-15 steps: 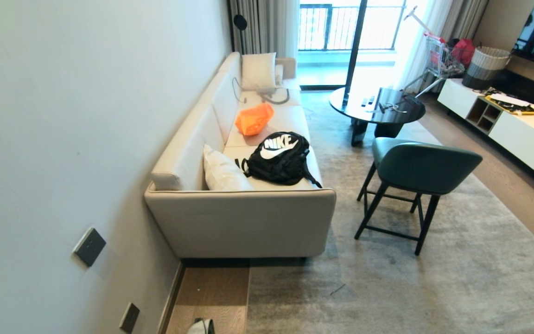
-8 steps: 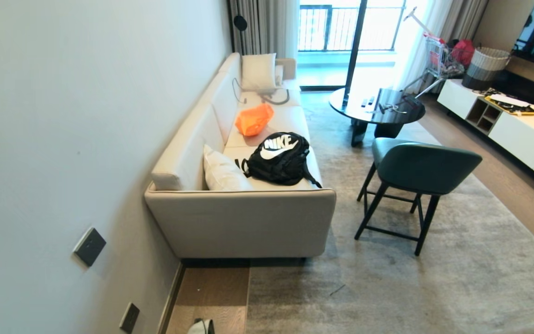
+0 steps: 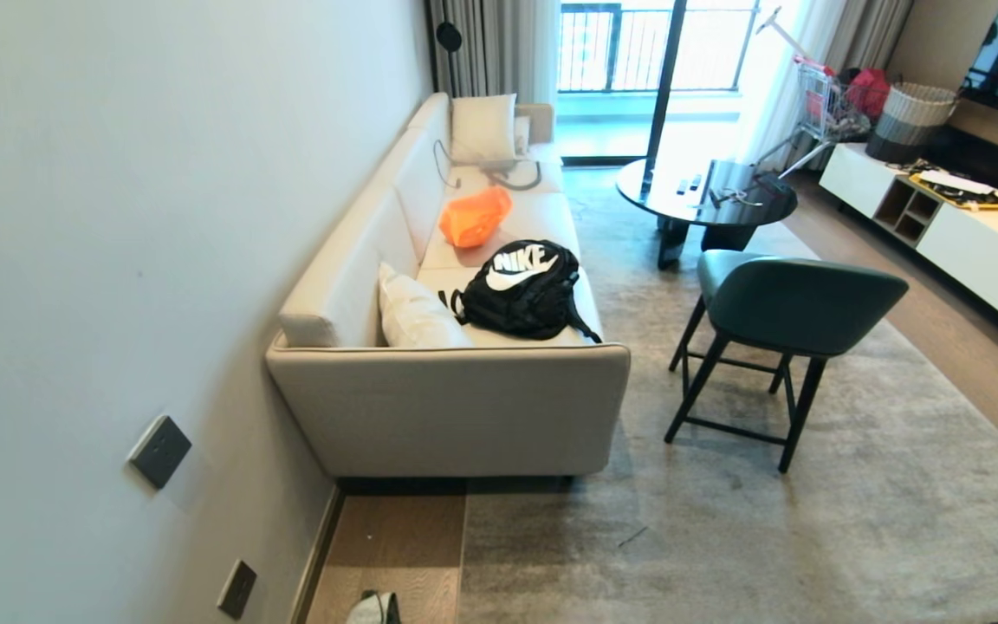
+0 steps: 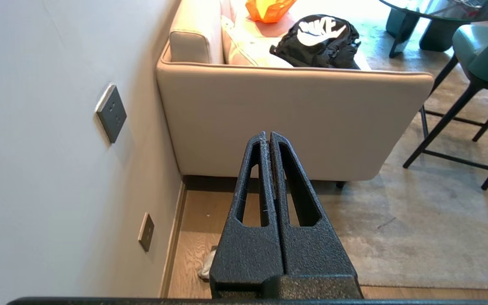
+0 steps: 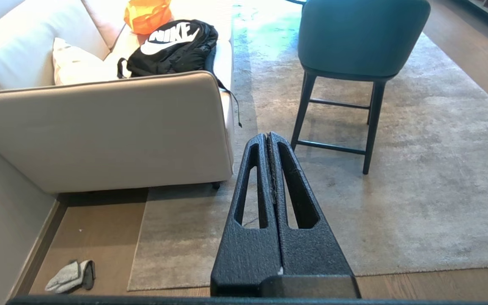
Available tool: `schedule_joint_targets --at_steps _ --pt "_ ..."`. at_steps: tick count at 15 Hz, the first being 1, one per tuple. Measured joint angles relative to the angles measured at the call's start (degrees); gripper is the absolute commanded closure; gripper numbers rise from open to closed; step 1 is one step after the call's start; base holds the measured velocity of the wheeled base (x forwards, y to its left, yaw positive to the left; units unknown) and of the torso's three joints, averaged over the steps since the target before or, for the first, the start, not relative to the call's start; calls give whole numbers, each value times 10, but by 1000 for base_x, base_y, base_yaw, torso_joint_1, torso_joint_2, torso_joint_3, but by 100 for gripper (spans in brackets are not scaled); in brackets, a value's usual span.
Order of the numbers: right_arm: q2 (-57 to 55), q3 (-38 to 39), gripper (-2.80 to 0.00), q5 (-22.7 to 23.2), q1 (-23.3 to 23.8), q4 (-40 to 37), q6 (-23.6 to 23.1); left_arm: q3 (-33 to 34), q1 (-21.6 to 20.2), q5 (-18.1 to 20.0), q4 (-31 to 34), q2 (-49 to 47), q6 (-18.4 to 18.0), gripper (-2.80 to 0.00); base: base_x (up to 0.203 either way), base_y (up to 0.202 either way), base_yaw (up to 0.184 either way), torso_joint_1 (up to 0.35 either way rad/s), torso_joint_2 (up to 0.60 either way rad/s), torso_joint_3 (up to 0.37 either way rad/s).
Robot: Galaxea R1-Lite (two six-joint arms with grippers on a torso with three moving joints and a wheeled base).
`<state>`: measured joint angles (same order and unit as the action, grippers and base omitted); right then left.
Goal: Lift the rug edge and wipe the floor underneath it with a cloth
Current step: Pick up the rag
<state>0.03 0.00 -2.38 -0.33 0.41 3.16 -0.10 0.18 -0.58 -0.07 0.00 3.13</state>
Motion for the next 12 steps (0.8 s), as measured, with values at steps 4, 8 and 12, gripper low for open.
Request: schedule_joint_targets --at_steps 4,8,12 --pt "0 0 0 0 0 0 0 0 0 0 0 0 0 0 0 0 0 -130 306 174" --pt "0 0 0 0 0 0 1 0 0 0 0 0 0 0 0 0 0 -130 321 187" --pt "0 0 0 -1 0 0 1 0 0 0 0 0 0 0 0 0 0 -133 331 202"
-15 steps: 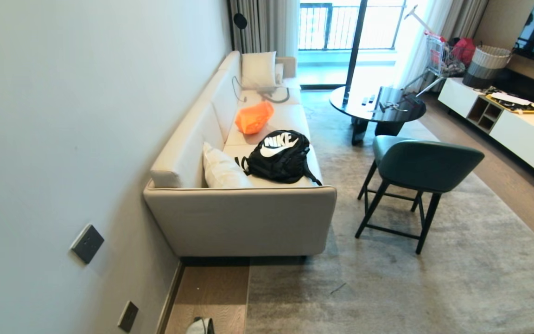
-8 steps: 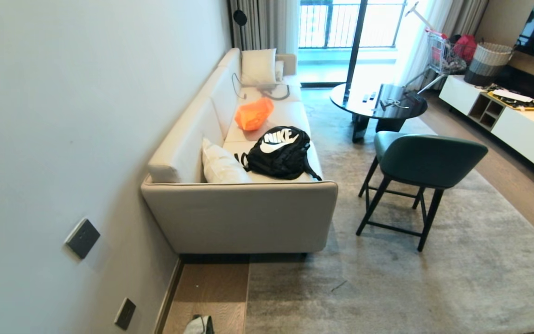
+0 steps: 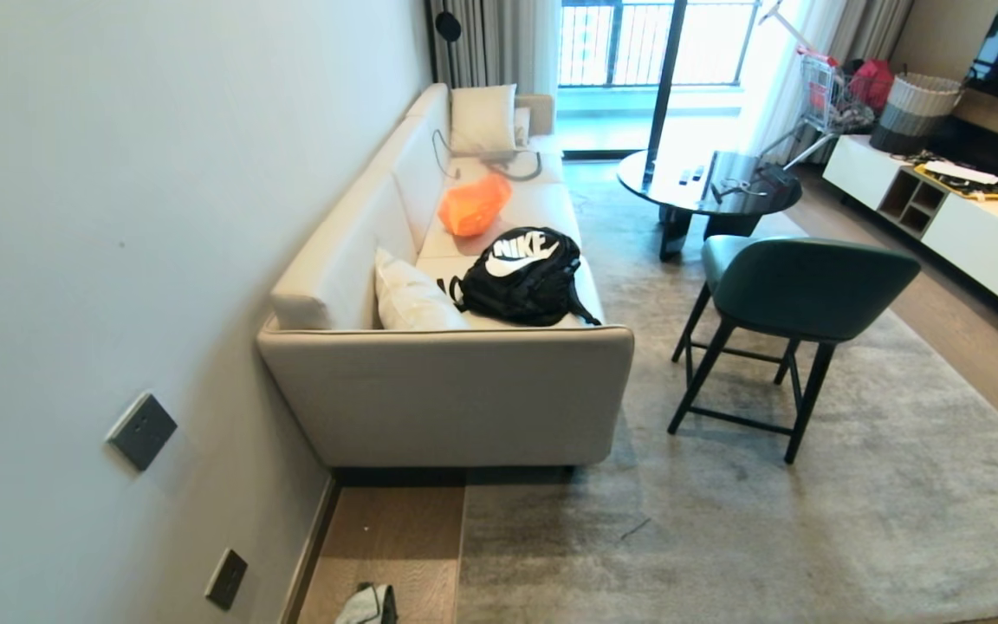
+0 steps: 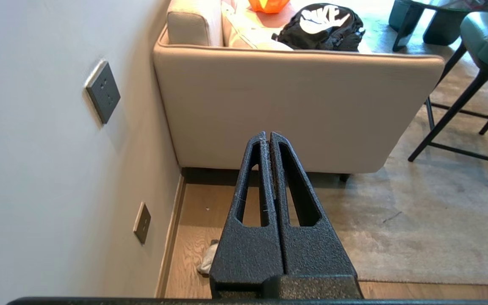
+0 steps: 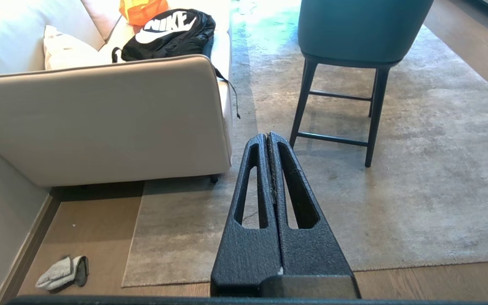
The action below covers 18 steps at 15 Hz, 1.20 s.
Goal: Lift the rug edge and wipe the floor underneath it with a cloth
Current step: Pick up the rag
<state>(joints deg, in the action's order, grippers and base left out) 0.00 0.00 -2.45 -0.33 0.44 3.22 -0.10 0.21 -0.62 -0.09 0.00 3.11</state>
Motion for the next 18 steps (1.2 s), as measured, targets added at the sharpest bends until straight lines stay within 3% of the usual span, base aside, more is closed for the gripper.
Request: schedule_joint_targets --at_steps 6,18 --pt "0 0 0 0 0 0 0 0 0 1 0 0 0 0 0 0 0 -142 372 224" --pt "0 0 0 -5 0 0 7 0 0 0 0 0 0 0 0 0 0 -166 530 357"
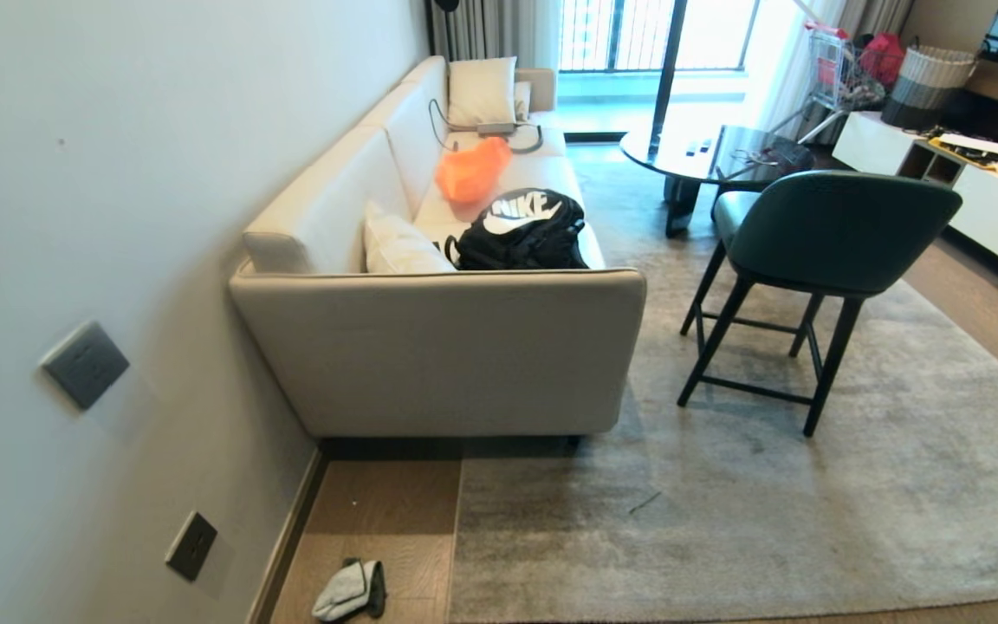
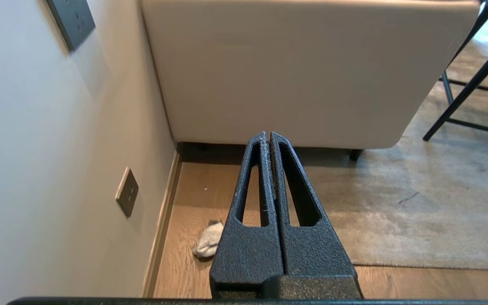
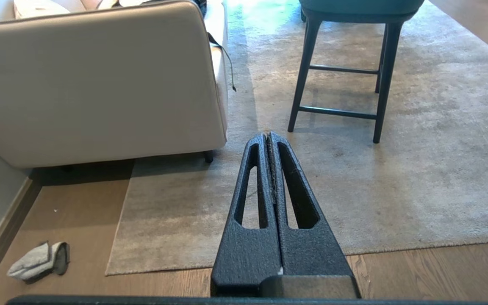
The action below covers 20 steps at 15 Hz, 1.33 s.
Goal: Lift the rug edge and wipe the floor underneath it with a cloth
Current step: Pick up the rag
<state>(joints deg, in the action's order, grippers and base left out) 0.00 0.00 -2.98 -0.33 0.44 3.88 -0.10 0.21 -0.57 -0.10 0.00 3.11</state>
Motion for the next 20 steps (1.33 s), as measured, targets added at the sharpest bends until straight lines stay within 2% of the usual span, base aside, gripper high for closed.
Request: schedule_joint_targets --at_steps 13,20 --pt "0 0 0 0 0 1 0 0 0 0 1 0 0 0 0 0 0 -52 448 399" --pt "0 0 0 0 0 0 1 0 0 0 0 0 0 0 0 0 0 0 17 20"
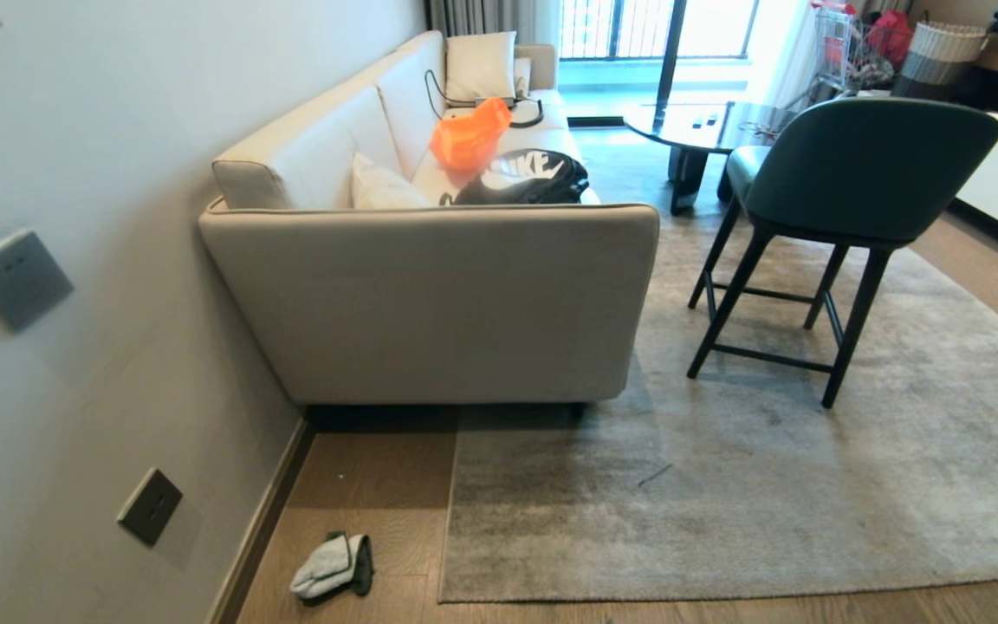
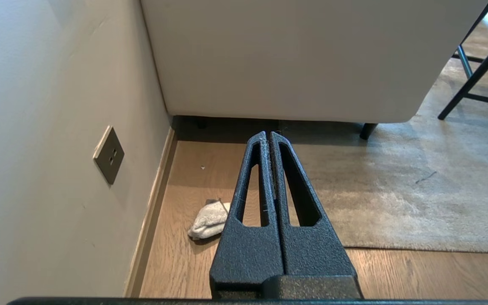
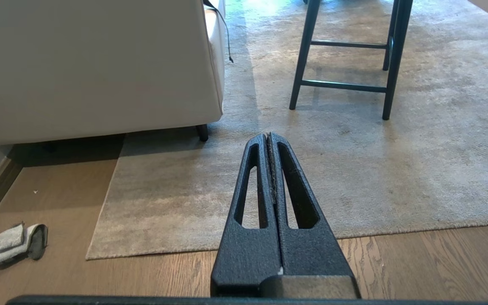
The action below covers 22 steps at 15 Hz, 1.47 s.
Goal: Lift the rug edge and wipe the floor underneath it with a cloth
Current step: Pick up the rag
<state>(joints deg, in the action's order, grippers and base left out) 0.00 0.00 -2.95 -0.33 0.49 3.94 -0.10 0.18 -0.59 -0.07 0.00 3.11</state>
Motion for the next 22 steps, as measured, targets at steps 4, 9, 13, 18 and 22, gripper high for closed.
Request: schedule_joint_targets --at_steps 4,9,13,18,22 --pt "0 0 0 0 0 0 0 0 0 0 0 0 0 0 0 0 0 0 0 0" --pt "0 0 0 0 0 0 0 0 0 0 1 0 0 0 0 0 0 11 40 46" --pt "0 0 0 0 0 0 0 0 0 0 0 0 0 0 0 0 0 7 41 34" --pt "0 0 0 0 0 0 0 0 0 0 0 0 0 0 0 0 0 0 0 0" --pt "0 0 0 0 0 0 0 0 0 0 0 0 0 0 0 0 0 0 0 0"
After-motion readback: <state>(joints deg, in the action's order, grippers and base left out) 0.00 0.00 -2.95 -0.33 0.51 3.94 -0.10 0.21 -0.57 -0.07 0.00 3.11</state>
